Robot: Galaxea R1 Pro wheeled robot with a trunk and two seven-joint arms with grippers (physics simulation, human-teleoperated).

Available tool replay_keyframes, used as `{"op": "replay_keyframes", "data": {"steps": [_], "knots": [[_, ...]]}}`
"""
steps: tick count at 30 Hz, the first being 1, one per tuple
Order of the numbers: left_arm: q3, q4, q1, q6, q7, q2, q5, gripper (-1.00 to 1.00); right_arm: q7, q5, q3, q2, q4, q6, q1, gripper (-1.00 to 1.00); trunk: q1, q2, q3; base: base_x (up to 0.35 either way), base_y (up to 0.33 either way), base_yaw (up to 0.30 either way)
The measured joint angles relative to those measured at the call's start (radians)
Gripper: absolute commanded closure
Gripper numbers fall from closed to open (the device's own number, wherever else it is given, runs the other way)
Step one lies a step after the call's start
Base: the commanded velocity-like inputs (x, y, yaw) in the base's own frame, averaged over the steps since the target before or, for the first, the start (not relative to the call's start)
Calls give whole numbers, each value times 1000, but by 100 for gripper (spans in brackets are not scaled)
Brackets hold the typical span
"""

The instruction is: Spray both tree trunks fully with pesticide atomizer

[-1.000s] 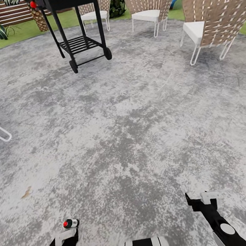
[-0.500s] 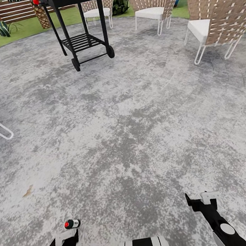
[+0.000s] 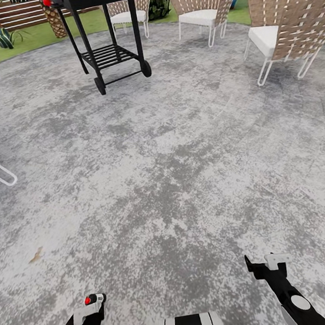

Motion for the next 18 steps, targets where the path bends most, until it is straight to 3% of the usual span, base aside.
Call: {"op": "replay_keyframes", "data": {"steps": [18], "knots": [[0, 0, 0, 0, 0, -2, 0, -100, 0, 0, 0, 0, 0, 0, 0, -100, 0, 0, 0, 35, 0, 0]]}}
